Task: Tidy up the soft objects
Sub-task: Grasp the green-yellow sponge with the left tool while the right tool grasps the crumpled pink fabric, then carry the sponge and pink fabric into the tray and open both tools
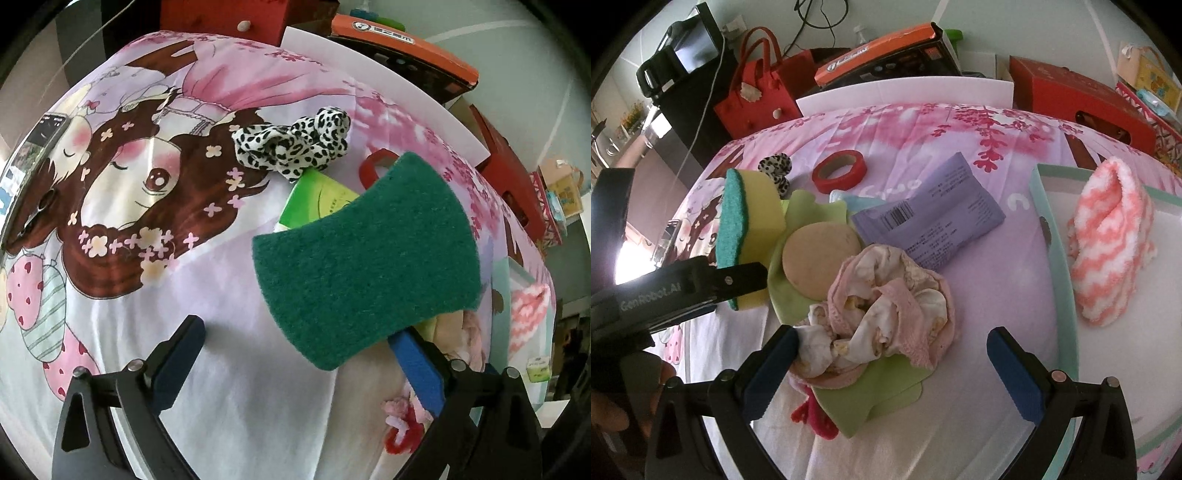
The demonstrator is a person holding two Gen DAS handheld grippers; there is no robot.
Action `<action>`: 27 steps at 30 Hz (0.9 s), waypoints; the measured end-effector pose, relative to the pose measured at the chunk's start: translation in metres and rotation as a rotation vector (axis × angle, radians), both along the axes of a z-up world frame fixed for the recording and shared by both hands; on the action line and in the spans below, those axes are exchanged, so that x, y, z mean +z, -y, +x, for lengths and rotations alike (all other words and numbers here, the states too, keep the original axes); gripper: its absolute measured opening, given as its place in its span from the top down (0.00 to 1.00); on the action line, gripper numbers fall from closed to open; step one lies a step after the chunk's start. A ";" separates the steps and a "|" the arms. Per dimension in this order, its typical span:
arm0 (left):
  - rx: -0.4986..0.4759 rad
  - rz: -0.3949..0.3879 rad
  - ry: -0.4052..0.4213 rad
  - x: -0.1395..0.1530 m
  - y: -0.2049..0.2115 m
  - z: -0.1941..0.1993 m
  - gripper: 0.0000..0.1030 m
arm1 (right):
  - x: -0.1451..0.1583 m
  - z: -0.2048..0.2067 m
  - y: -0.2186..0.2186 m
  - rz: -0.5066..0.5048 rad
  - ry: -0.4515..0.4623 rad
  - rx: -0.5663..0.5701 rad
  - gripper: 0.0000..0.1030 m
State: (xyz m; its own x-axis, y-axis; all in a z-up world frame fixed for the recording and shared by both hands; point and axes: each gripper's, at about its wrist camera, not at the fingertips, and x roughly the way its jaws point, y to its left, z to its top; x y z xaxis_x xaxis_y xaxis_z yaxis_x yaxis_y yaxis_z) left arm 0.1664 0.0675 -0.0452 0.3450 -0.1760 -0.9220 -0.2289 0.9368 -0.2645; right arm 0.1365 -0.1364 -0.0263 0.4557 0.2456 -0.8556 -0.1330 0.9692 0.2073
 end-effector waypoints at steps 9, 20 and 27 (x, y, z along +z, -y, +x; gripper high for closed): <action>-0.024 0.026 0.037 0.006 0.009 0.005 0.29 | 0.003 -0.001 0.003 0.029 0.012 -0.006 0.17; -0.035 0.000 0.059 0.007 0.008 0.003 0.50 | 0.001 0.000 0.004 0.040 -0.003 -0.010 0.63; -0.042 0.011 0.072 0.010 0.009 0.002 0.51 | 0.000 0.000 0.005 0.036 -0.004 -0.011 0.75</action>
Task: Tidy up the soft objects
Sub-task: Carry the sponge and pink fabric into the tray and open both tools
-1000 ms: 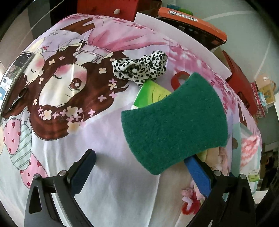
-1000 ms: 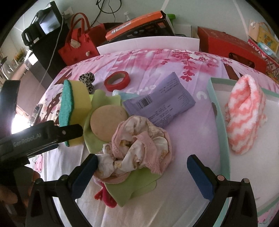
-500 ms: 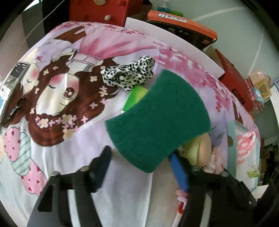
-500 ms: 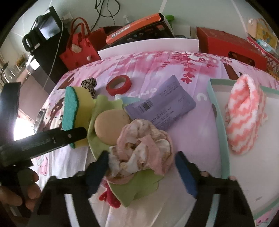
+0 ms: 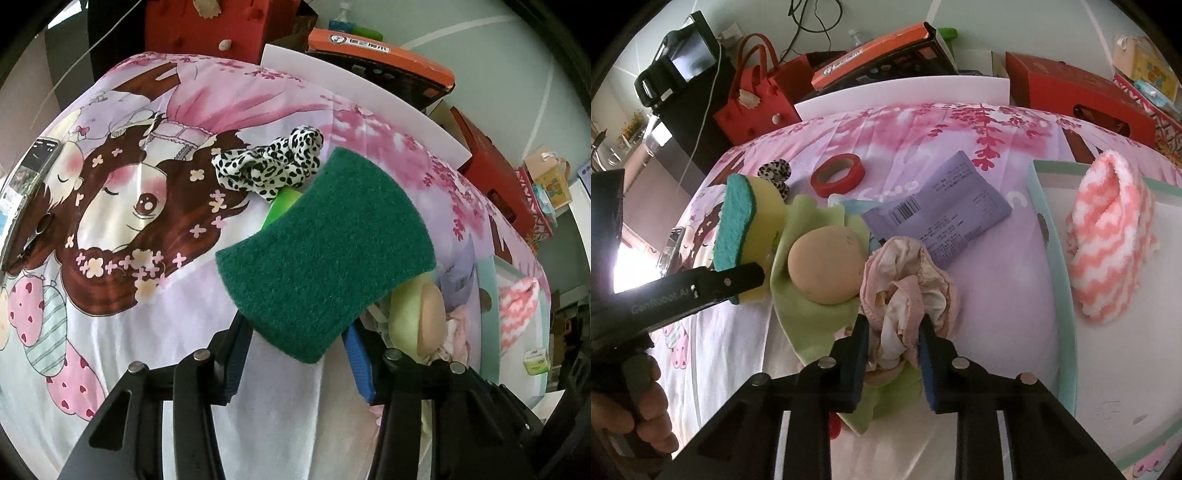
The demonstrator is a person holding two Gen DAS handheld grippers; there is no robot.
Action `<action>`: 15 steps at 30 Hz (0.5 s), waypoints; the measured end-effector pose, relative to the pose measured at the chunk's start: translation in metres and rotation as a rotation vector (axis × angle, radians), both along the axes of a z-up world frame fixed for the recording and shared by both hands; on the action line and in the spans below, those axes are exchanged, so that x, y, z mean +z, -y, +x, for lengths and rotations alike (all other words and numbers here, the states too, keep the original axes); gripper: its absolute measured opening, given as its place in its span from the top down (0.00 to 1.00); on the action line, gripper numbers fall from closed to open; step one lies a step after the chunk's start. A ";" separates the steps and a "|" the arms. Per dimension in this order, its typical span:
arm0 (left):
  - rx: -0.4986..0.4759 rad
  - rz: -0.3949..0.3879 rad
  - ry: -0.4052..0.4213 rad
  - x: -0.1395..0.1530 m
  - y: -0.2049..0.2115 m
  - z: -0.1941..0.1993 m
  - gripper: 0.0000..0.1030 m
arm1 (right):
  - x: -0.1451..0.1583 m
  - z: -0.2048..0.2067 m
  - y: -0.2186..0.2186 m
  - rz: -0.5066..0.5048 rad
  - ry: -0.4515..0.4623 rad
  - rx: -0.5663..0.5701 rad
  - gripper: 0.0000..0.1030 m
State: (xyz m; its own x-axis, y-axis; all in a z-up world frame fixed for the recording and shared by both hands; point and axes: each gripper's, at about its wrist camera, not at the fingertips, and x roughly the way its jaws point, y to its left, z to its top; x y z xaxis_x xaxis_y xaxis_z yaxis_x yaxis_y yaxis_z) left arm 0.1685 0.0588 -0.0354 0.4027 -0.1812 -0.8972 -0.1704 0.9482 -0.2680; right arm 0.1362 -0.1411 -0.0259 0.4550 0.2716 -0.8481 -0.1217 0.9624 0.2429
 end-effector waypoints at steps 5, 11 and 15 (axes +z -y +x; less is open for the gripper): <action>0.004 -0.003 0.011 0.003 -0.002 -0.001 0.51 | 0.000 0.000 0.001 0.009 0.003 -0.002 0.75; 0.001 -0.007 0.046 0.012 -0.003 -0.005 0.51 | 0.005 -0.002 0.002 0.010 0.019 -0.009 0.78; -0.009 -0.033 0.084 0.022 -0.003 -0.010 0.51 | 0.026 -0.008 0.006 0.019 0.093 -0.007 0.80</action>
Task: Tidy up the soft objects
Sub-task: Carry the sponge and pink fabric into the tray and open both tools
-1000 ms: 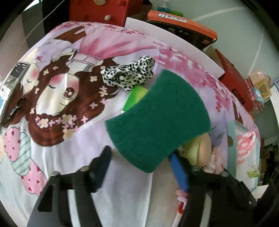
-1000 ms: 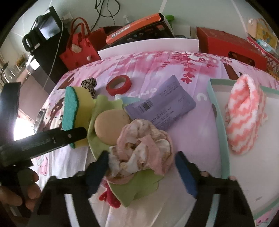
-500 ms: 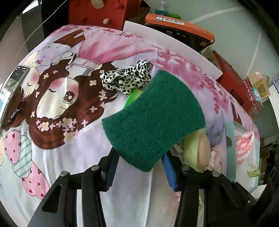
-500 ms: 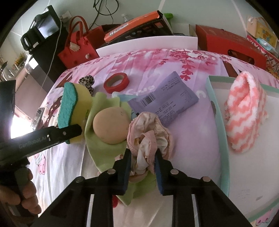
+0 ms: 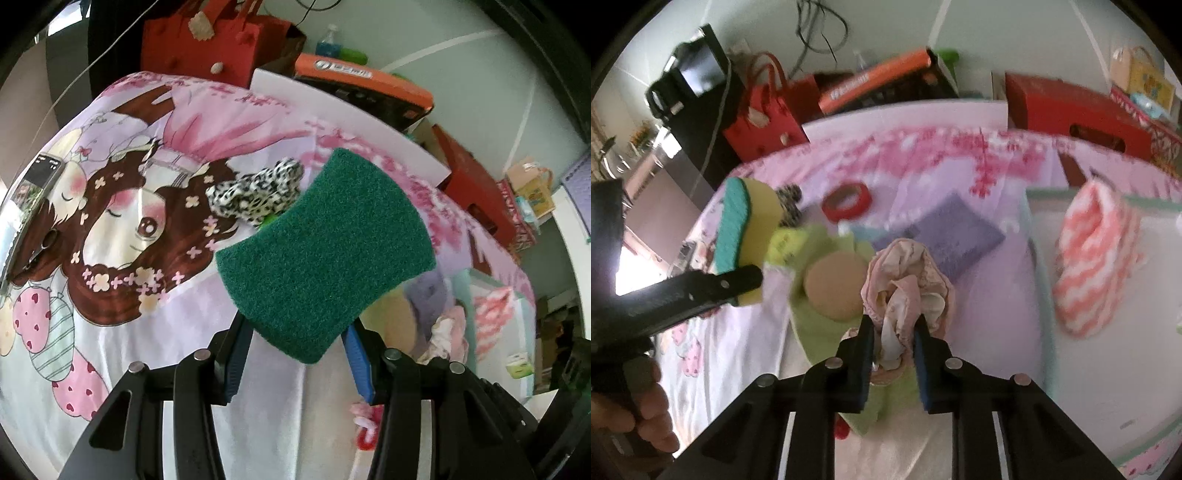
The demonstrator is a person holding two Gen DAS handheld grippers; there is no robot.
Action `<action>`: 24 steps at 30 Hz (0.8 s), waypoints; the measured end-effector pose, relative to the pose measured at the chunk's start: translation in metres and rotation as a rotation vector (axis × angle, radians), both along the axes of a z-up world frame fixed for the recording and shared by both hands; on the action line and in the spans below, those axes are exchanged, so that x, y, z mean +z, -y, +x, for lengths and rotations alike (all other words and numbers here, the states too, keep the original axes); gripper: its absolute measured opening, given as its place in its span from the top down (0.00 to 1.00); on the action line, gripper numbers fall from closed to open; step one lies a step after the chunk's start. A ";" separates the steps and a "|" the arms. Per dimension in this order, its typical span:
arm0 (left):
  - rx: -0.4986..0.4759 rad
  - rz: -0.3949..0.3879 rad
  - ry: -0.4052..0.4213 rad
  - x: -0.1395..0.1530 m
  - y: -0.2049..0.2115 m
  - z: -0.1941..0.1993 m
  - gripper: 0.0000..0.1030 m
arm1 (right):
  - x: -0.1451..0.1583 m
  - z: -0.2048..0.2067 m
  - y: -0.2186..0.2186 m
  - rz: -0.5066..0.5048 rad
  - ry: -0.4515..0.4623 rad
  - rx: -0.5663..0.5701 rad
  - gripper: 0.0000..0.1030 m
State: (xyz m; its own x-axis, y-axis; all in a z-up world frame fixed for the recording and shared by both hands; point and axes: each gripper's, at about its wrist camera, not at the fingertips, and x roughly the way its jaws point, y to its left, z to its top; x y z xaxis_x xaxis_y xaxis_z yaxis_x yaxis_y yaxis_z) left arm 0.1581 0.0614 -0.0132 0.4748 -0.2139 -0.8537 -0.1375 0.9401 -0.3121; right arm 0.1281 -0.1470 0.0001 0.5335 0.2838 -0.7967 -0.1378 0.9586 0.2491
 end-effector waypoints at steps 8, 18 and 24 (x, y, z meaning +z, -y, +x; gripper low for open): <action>0.017 0.024 0.112 0.034 0.001 -0.010 0.51 | 0.040 -0.012 0.015 0.021 0.136 -0.032 0.80; -0.090 0.027 0.218 0.066 0.046 -0.012 0.51 | 0.061 -0.021 0.074 -0.004 0.184 -0.200 0.80; -0.219 0.069 0.240 0.071 0.100 -0.015 0.51 | 0.062 -0.036 0.142 -0.088 0.152 -0.377 0.80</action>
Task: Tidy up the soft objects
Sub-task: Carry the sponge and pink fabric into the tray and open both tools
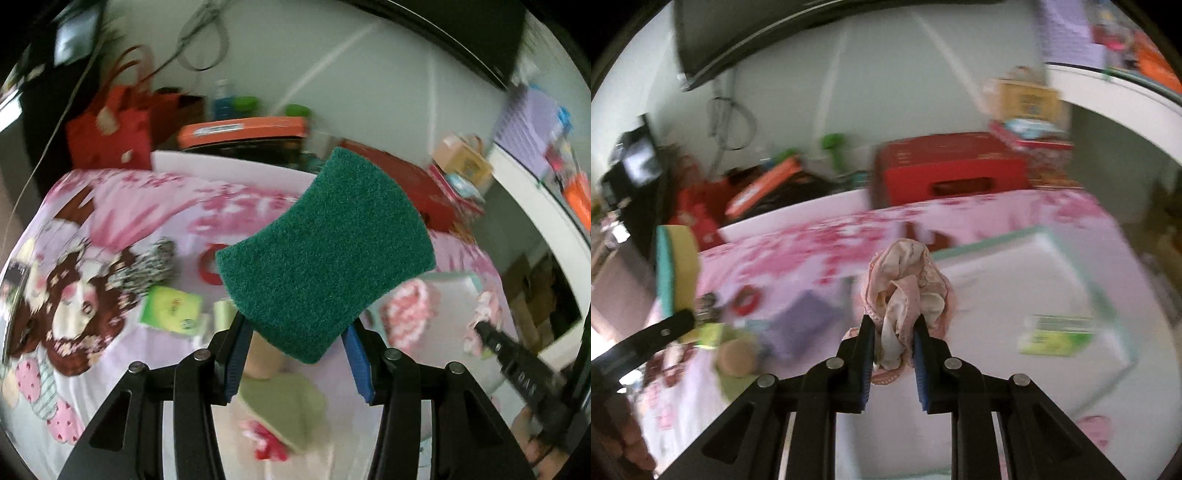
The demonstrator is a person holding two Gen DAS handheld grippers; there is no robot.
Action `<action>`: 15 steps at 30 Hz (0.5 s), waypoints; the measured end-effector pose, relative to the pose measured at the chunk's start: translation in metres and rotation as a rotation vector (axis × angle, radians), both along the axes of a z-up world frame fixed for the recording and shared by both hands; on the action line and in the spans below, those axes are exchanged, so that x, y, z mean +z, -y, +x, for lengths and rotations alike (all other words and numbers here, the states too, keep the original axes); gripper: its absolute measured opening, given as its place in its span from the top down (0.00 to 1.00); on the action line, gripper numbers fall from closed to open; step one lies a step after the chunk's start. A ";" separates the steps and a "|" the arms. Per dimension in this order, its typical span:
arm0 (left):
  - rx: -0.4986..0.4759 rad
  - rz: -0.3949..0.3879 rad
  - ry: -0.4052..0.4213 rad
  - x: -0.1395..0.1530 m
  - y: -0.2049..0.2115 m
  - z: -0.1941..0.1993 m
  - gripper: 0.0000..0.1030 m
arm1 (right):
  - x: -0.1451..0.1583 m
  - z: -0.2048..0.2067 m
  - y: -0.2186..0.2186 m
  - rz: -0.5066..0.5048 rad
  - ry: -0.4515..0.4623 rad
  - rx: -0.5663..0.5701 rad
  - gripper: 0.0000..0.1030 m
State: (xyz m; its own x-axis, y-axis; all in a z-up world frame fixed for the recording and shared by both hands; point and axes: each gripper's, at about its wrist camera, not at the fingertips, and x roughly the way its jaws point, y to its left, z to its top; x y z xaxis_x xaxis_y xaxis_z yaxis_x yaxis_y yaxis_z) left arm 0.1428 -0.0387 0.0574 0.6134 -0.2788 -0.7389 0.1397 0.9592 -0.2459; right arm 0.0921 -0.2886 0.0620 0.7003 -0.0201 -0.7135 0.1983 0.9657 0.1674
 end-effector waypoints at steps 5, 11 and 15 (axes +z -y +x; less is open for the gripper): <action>-0.117 0.048 0.010 -0.003 0.051 -0.007 0.51 | -0.003 -0.016 0.046 0.018 -0.020 -0.110 0.80; -0.242 0.103 -0.004 -0.020 0.106 -0.018 0.51 | 0.003 -0.038 0.083 0.010 -0.010 -0.225 0.80; -0.304 0.134 -0.031 -0.036 0.137 -0.024 0.51 | -0.006 -0.044 0.103 0.028 -0.067 -0.289 0.80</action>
